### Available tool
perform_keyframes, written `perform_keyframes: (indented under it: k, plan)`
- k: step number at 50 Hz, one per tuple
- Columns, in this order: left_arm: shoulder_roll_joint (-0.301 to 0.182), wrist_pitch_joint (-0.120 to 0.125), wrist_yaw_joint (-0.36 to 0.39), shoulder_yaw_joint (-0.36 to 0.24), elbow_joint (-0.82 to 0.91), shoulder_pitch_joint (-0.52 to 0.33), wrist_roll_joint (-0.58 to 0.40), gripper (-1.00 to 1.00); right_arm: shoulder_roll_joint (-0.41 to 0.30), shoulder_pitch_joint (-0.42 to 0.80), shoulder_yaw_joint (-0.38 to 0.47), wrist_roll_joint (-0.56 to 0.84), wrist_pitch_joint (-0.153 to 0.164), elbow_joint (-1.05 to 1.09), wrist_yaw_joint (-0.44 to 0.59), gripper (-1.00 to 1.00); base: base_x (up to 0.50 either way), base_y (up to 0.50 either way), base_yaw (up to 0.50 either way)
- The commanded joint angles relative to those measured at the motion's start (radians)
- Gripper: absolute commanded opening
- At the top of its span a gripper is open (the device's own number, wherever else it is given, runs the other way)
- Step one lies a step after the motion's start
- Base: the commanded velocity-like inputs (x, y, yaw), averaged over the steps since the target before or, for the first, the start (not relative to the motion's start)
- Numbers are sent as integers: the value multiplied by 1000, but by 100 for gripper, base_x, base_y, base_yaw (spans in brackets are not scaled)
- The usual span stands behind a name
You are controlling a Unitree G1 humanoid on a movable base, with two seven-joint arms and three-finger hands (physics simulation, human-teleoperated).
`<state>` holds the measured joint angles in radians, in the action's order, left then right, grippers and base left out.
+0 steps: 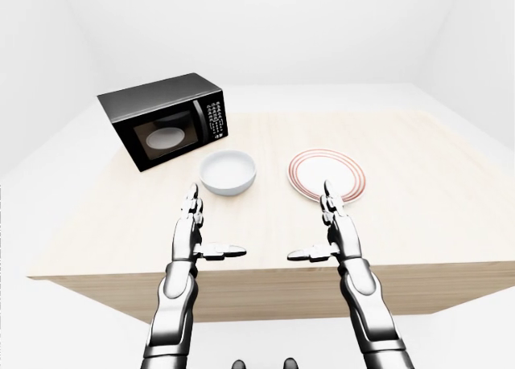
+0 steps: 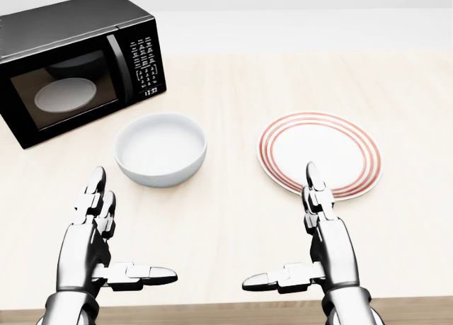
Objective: Pick up the white bowl and put it on the plate.
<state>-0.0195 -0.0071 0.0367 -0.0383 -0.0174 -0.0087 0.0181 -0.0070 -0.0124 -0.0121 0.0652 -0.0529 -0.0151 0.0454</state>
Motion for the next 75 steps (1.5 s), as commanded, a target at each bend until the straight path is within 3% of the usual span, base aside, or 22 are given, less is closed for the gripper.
perform_keyframes:
  k: [1,52,75]
  plan:
    - [0,0,0,0,-1,0,0,100,1,1,-2,4,-1,-4,-1,100,0,22,0]
    - [0,2,0,1,4,2,0,100,3,1,-7,4,-16,-20,4,100,0,22,0]
    - [0,2,2,1,5,2,2,100,3,1,-7,-9,-15,-20,5,100,8,2,0]
